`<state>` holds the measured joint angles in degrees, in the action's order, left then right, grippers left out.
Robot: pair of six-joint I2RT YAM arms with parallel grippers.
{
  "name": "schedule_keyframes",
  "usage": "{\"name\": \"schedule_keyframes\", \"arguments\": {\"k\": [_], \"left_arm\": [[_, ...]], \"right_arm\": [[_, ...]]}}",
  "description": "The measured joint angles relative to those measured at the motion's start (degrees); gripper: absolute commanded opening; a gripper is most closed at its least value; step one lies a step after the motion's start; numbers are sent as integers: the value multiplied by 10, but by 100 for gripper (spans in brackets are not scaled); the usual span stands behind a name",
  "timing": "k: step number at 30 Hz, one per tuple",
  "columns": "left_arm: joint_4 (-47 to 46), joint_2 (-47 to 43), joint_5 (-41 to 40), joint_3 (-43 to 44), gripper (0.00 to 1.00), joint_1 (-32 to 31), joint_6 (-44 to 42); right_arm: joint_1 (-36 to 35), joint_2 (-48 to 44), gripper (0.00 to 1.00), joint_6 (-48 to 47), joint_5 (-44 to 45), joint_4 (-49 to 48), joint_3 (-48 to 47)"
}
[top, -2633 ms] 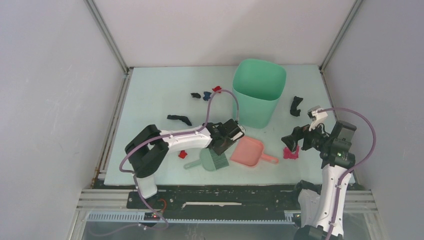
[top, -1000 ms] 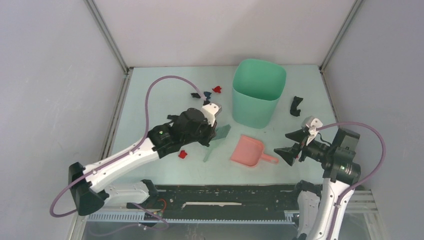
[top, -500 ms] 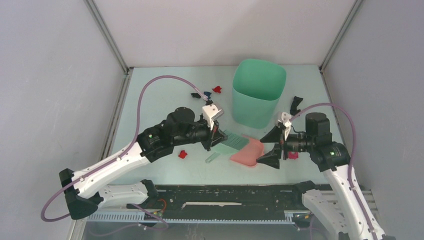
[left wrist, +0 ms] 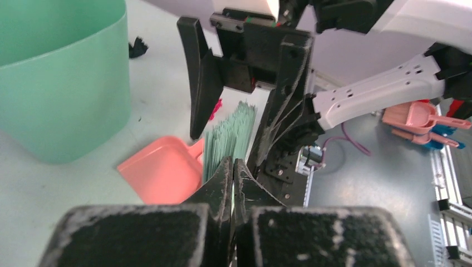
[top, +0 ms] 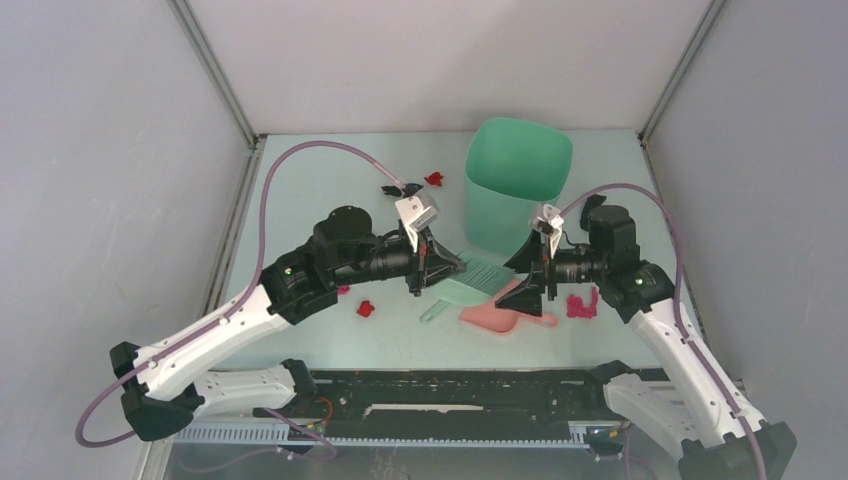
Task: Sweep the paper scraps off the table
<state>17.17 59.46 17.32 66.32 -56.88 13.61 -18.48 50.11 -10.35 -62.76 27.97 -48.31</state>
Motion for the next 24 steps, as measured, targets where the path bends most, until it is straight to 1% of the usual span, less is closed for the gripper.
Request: {"name": "schedule_keyframes", "arguments": {"k": [2,3,8,9,11,12,13,14,16,18,21,24], "left_arm": [[-16,0,4,0,0,0,10],[-24,0,7,0,0,0,14],[-45,1,10,-5,0,0,25],[-46,2,9,-6,8,0,25],[-42,6,4,-6,38,0,24],[-38,7,-3,-5,50,0,17],[-28,10,-12,-3,60,0,11],[-12,13,-26,0,66,0,5],[26,17,-58,8,73,0,-16],[61,18,-91,13,79,0,-38],[105,15,-126,17,81,0,-66],[131,11,-133,12,80,0,-87]], "right_arm": [[0,11,62,26,-33,-31,0],[0,16,54,36,-47,-44,0],[2,30,9,62,-95,-78,0],[4,28,1,61,-100,-77,0],[9,25,0,52,-104,-70,0],[12,21,0,42,-103,-58,0],[13,16,0,29,-99,-43,0],[14,10,0,16,-94,-29,0],[11,-7,0,-28,-71,19,0],[7,-20,0,-69,-54,59,0],[3,-30,0,-134,-34,127,0],[-1,-21,0,-184,-23,182,0]]}}
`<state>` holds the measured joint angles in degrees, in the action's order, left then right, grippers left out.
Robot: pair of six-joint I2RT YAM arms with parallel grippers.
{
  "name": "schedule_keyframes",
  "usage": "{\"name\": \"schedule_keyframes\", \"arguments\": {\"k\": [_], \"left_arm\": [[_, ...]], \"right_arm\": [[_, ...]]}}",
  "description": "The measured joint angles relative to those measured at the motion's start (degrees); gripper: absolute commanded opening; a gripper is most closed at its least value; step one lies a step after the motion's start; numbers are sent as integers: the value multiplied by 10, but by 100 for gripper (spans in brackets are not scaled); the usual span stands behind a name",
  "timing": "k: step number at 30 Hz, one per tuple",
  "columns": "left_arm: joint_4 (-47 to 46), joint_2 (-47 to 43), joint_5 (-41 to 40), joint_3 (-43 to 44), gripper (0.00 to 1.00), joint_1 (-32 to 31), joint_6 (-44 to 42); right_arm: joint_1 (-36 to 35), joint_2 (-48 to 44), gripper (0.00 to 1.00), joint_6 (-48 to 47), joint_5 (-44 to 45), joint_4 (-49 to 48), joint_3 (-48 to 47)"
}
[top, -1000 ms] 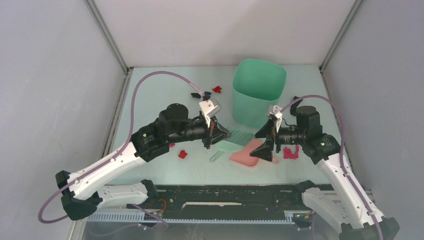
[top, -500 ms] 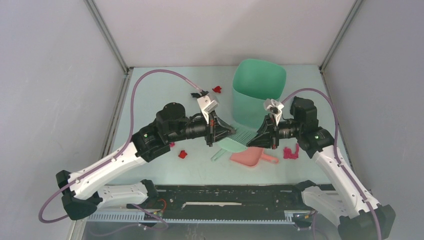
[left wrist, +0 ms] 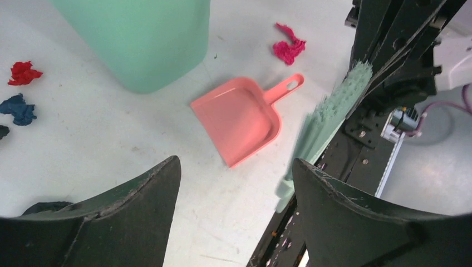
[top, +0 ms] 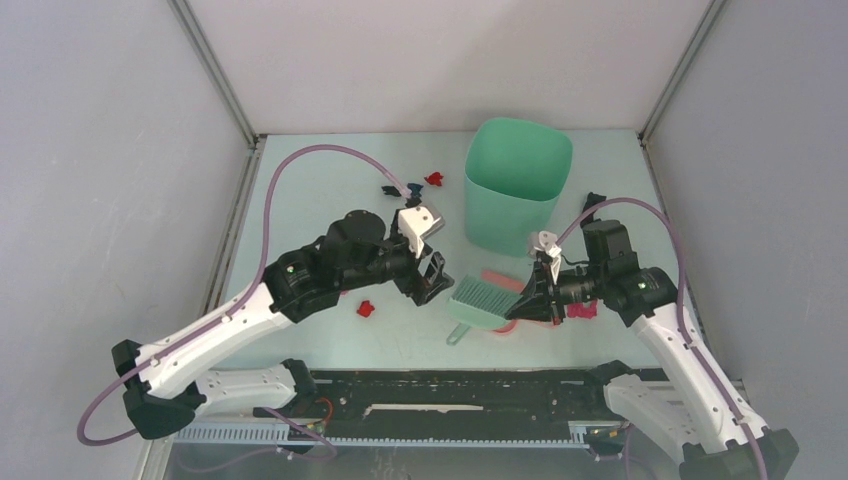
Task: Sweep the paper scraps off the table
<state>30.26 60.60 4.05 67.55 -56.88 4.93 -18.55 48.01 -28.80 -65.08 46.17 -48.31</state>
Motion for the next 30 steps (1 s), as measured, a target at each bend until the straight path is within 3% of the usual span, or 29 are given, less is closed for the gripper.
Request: {"name": "schedule_keyframes", "arguments": {"k": [9,12,18,22,24,25,28,30], "left_arm": [[4,7,114,-63,77,-11,-29],[1,22,145,-69,71,-13,-33],[-23,59,177,-69,42,-14,-34],[-35,79,193,-69,4,-14,-28],[-34,83,217,-69,0,-14,-29],[-34,83,228,-69,0,-18,-30],[-38,82,231,-69,0,-21,-26],[-61,75,224,-75,0,-21,-13]], "right_arm": [[-2,-2,0,-29,7,26,29],[-2,-2,0,-29,7,26,29],[-2,-2,0,-28,7,26,29],[-1,-3,0,-28,7,24,29],[3,-6,0,-29,21,17,32],[7,-7,9,-29,26,13,34],[12,-15,53,-17,27,11,38],[27,-25,72,1,16,-2,38]]}}
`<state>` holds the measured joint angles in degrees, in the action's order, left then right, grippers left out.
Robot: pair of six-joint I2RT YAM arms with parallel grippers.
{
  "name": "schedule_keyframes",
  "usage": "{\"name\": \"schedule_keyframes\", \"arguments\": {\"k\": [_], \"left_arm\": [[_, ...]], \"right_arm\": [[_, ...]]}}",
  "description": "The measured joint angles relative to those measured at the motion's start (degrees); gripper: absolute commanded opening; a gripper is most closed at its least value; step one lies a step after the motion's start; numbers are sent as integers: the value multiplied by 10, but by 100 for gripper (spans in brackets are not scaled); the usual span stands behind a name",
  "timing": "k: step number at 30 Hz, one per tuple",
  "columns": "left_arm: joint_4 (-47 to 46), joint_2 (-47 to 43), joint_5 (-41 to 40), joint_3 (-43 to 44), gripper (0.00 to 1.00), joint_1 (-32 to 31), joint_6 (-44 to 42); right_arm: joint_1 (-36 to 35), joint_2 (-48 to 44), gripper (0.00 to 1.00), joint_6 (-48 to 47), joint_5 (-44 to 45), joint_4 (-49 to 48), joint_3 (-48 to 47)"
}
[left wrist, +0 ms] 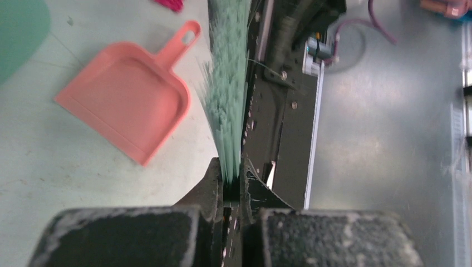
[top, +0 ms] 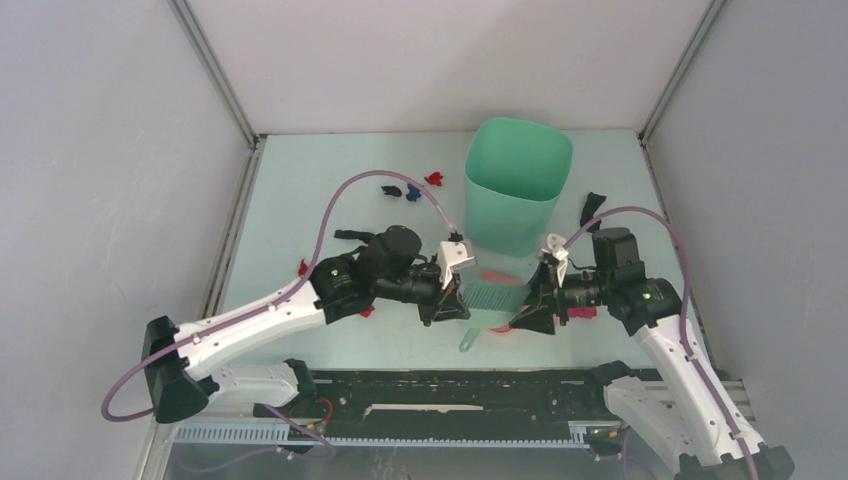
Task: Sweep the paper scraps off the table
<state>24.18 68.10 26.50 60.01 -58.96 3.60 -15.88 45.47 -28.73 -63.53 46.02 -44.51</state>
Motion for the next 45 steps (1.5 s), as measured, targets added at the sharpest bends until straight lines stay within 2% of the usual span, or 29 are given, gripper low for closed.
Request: {"name": "schedule_keyframes", "arguments": {"k": [2,5,9,15,19,21,22,23,25,27,28,31,32,35,37,39,42,45], "left_arm": [[-34,-20,-11,-16,0,3,19],[-104,-68,-27,-53,0,7,63],[-237,-123,-64,-105,0,9,146],[-468,-118,-117,-181,0,12,272],[-553,-91,-136,-207,0,12,319],[-579,-88,-144,-216,0,12,332],[-589,-89,-146,-218,0,12,336],[-600,-89,-148,-219,0,12,340],[-615,-89,-149,-221,0,12,346],[-626,-90,-147,-223,0,12,351],[-627,-90,-147,-224,1,12,353],[-619,-91,-147,-225,48,13,350],[-603,-93,-148,-223,55,14,340],[-499,-107,-148,-204,67,17,284],[-405,-126,-160,-182,76,18,230],[-315,-167,-184,-169,82,18,176],[-208,-226,-212,-139,83,19,109],[-106,-234,-223,-67,81,19,52]], "right_arm": [[21,-12,80,25,-14,-11,0],[77,-28,82,71,-59,-42,0],[125,-25,82,144,-113,-93,0],[110,-2,75,194,-160,-121,0],[105,0,61,212,-201,-132,0],[105,1,50,214,-214,-133,0],[105,1,43,214,-218,-133,0],[105,2,31,211,-221,-132,0],[105,5,2,207,-225,-131,0],[106,9,0,204,-227,-128,0],[106,10,0,202,-227,-128,0],[112,11,0,201,-220,-126,0],[113,11,0,197,-218,-121,0],[113,10,0,170,-198,-99,0],[100,9,0,125,-166,-63,-1],[74,9,0,78,-121,-20,-1],[10,12,0,47,-71,8,-1],[-28,28,0,26,-34,23,-3]]}}
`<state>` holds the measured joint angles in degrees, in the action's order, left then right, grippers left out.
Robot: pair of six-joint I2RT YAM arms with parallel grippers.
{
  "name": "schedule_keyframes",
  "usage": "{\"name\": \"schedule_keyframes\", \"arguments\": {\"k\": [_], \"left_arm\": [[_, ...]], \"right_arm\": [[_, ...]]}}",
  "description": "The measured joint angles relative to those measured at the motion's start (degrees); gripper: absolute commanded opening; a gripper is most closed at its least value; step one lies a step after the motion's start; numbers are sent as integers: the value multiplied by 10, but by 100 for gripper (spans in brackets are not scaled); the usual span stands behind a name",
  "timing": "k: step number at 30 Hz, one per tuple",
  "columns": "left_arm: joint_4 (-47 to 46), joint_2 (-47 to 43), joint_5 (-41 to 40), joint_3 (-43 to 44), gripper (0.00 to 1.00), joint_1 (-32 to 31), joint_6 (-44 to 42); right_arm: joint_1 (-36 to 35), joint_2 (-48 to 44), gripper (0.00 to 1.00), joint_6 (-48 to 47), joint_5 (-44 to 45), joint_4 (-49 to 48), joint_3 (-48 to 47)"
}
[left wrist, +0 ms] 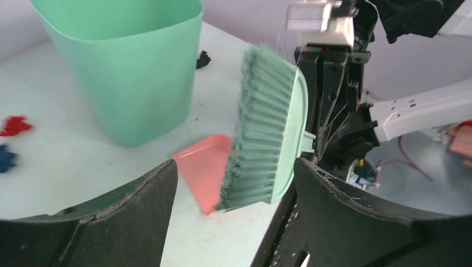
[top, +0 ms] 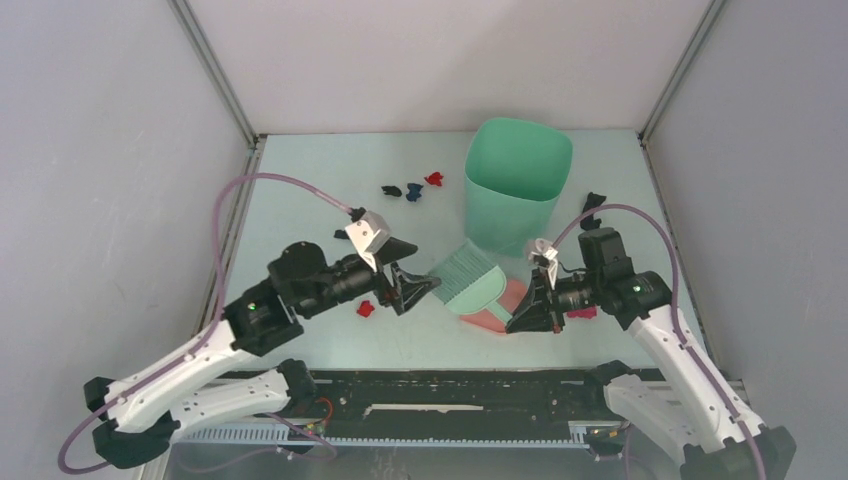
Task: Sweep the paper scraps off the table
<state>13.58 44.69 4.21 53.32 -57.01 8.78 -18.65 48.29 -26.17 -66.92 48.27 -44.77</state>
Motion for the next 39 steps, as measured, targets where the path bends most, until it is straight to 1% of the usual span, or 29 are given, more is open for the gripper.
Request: {"name": "schedule_keyframes", "arguments": {"k": [2,4,6,11,14,18,22,28,31,36,37,38,39], "left_arm": [[59,18,-5,61,80,0,-33],[123,55,-12,127,80,-4,-68],[167,96,-10,175,80,-8,-99],[250,203,26,246,78,-18,-158],[302,281,51,303,76,-23,-183],[335,344,70,355,73,-31,-200],[363,372,95,382,63,-38,-212],[385,388,154,383,46,-40,-220],[395,401,181,383,40,-43,-221],[407,424,213,383,13,-45,-222],[408,426,218,383,10,-46,-222],[409,426,222,383,5,-46,-219],[409,426,227,383,2,-46,-217]], "right_arm": [[-21,21,0,-17,25,10,-8],[-33,44,0,-36,45,16,-12],[-40,59,0,-53,59,26,-12],[-52,82,0,-96,63,50,-12],[-54,85,0,-118,58,64,-14],[-57,89,0,-166,46,96,-17],[-59,90,0,-188,45,111,-17],[-59,86,0,-189,50,117,-17],[-60,80,0,-187,49,110,-17],[-60,77,0,-184,58,107,-16],[-60,76,0,-184,63,106,-14],[-59,76,1,-184,65,104,-14],[-57,74,9,-185,67,102,-13]]}}
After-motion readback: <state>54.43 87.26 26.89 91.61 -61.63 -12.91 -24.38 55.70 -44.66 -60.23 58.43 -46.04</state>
